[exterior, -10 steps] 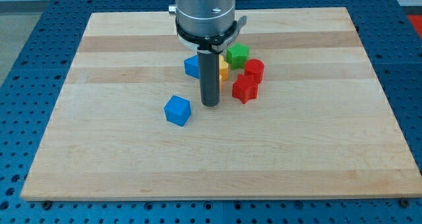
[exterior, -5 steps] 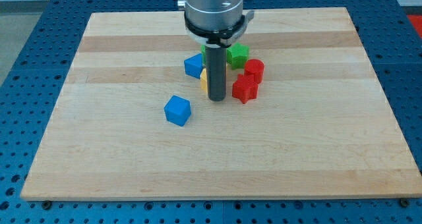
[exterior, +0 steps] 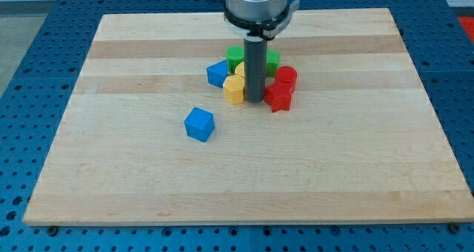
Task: Slightly move the yellow blocks upwards
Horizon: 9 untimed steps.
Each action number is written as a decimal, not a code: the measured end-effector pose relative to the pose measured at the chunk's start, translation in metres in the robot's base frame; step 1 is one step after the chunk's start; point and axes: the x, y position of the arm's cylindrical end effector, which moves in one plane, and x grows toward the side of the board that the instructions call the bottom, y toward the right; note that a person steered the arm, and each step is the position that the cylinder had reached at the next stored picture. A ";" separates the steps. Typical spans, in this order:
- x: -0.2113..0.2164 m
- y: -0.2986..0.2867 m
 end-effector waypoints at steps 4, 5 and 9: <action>0.006 -0.007; 0.006 -0.014; 0.059 -0.014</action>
